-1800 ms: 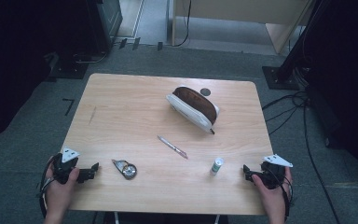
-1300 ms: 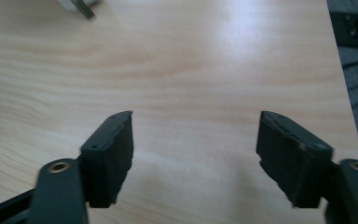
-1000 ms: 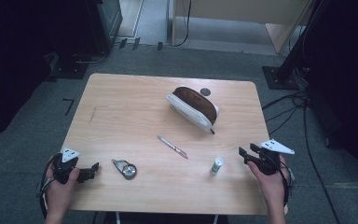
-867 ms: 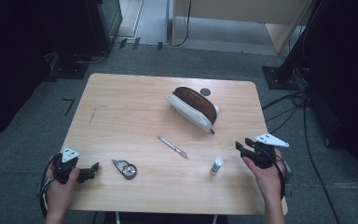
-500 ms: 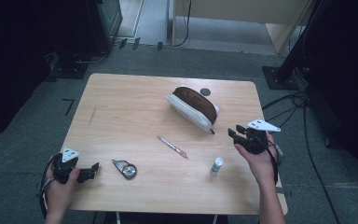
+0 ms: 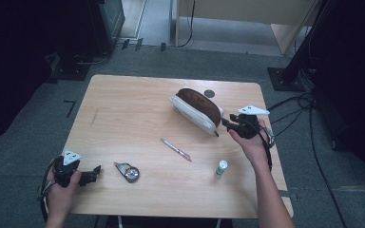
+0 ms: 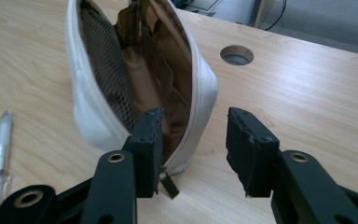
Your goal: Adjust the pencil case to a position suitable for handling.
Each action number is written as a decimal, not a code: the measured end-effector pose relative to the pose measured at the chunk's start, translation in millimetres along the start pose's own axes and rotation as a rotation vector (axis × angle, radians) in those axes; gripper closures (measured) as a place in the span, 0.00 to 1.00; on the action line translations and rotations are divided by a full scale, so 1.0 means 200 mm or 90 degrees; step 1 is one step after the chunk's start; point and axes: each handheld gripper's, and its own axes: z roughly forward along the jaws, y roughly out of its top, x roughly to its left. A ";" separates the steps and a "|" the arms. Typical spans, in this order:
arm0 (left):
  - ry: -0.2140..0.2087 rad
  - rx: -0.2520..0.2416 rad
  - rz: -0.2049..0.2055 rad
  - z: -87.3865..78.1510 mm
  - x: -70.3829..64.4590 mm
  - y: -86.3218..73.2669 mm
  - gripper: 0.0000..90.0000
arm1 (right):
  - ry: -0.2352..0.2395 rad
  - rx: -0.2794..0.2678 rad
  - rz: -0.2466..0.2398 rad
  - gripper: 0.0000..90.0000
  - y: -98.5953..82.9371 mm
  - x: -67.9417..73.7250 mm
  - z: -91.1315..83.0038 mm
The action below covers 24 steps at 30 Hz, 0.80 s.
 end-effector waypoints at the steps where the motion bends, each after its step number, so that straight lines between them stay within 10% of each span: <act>1: 0.000 -0.001 -0.002 0.00 0.00 0.00 0.00 | 0.002 0.001 0.002 0.58 0.02 -0.01 0.03; 15: -0.001 -0.001 -0.001 0.00 0.00 0.00 0.00 | 0.019 0.023 0.004 0.48 0.14 -0.06 0.23; 24: -0.001 -0.001 -0.001 0.00 0.00 0.00 0.00 | 0.073 0.066 0.021 0.59 0.09 -0.09 0.35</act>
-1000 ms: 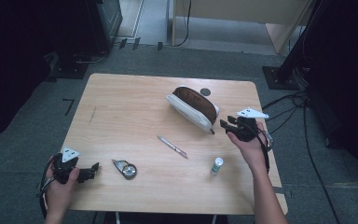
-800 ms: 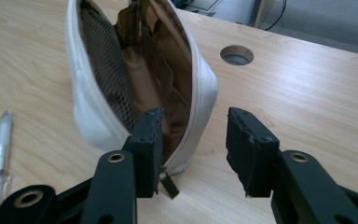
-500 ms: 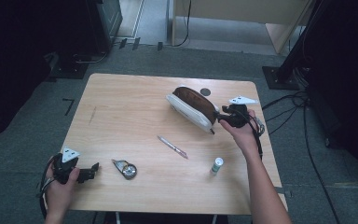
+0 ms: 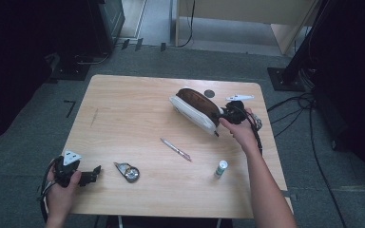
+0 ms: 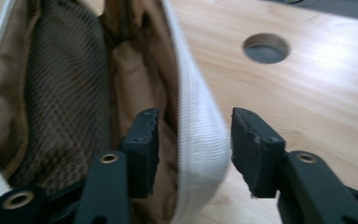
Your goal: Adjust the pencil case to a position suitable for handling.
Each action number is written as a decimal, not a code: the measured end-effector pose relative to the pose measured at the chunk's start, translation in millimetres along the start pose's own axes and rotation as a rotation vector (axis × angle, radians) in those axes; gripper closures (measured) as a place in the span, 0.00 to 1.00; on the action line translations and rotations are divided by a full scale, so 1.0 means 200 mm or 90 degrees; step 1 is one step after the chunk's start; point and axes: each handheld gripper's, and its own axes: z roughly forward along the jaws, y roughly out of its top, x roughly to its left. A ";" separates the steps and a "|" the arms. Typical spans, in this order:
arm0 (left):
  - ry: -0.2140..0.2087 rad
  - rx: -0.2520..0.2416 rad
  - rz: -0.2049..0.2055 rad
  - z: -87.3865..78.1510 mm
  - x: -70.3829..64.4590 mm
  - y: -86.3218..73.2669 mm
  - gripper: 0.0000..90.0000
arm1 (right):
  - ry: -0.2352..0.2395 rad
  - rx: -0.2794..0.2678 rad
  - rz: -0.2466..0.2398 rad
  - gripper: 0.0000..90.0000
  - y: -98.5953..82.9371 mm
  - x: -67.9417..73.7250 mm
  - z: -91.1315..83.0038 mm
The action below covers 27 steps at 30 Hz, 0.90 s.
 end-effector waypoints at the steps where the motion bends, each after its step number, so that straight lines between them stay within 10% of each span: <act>1: 0.000 0.000 0.000 0.00 0.00 0.00 0.00 | 0.004 0.001 -0.001 0.60 0.00 0.00 0.01; 9: 0.000 0.000 0.000 0.00 0.00 0.00 0.00 | 0.019 -0.006 0.031 0.68 0.00 -0.01 0.04; 15: 0.000 0.000 0.000 0.00 0.00 0.00 0.00 | 0.036 0.011 0.010 0.96 -0.01 0.00 0.04; 27: 0.000 0.000 0.000 0.00 0.00 0.00 0.00 | 0.108 -0.019 -0.031 0.98 0.00 0.13 -0.05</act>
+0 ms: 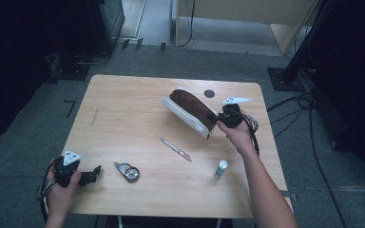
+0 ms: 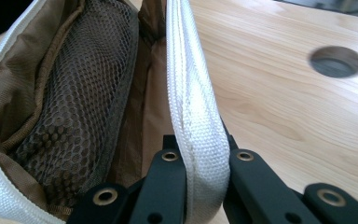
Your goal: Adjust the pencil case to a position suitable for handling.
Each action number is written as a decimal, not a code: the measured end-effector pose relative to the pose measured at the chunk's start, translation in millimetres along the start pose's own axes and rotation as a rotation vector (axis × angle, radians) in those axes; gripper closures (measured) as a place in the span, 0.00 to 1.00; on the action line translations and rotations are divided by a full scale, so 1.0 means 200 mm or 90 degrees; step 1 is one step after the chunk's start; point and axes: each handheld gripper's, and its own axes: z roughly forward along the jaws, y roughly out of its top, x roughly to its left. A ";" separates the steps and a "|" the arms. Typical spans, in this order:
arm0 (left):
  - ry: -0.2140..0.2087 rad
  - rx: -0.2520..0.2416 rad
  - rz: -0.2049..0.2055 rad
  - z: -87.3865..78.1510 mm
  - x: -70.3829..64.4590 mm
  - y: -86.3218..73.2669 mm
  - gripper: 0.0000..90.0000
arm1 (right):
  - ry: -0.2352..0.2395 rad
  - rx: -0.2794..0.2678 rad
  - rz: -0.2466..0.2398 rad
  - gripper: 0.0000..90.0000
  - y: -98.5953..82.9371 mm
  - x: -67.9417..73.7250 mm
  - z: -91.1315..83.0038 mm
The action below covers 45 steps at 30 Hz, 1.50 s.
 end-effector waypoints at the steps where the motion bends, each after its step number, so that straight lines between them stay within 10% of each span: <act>1: 0.000 0.000 0.000 0.00 0.00 0.00 0.00 | 0.000 0.000 0.000 0.98 0.00 0.00 0.00; 23: 0.000 0.000 0.000 0.00 0.00 0.00 0.00 | 0.117 0.049 -0.067 0.98 -0.08 0.17 0.09; 34: 0.000 0.000 0.000 0.00 0.00 0.00 0.00 | 0.109 0.039 -0.030 0.83 -0.13 0.15 0.10; 45: 0.000 0.000 0.000 0.00 0.00 0.00 0.00 | 0.092 -0.010 -0.033 0.67 -0.10 0.15 -0.08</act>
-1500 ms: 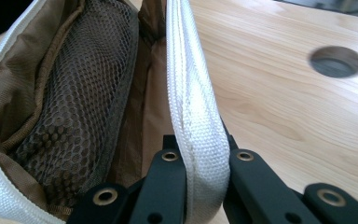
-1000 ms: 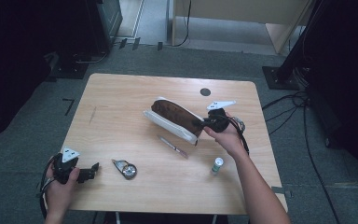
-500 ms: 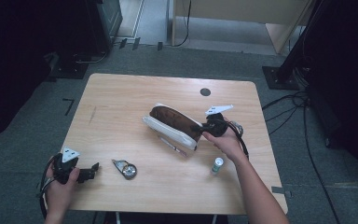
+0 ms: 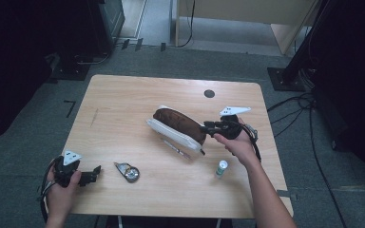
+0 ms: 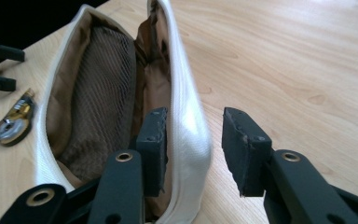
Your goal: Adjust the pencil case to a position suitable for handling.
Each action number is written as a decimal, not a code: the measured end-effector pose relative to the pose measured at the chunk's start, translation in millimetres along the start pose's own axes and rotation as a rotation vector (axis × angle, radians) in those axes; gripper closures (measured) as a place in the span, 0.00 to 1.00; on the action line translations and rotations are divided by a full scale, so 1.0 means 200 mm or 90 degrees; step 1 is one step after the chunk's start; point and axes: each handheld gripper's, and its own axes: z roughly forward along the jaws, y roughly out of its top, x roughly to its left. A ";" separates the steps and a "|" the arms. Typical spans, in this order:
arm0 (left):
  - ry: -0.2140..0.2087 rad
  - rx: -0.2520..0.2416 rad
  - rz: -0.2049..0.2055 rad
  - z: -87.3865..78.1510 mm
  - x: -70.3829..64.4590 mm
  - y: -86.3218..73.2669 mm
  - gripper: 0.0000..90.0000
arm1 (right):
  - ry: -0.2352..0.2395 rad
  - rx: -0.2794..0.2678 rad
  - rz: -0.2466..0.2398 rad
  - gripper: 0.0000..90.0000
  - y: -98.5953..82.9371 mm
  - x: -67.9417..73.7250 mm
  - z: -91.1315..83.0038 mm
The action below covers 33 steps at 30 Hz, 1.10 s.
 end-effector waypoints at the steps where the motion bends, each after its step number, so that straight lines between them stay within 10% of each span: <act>1: 0.000 0.000 0.000 0.00 0.00 0.00 0.00 | 0.000 0.000 0.000 0.67 0.00 0.00 0.00; 33: 0.000 0.001 0.000 0.00 0.00 0.00 0.00 | -0.070 -0.087 0.017 0.61 -0.18 0.24 -0.41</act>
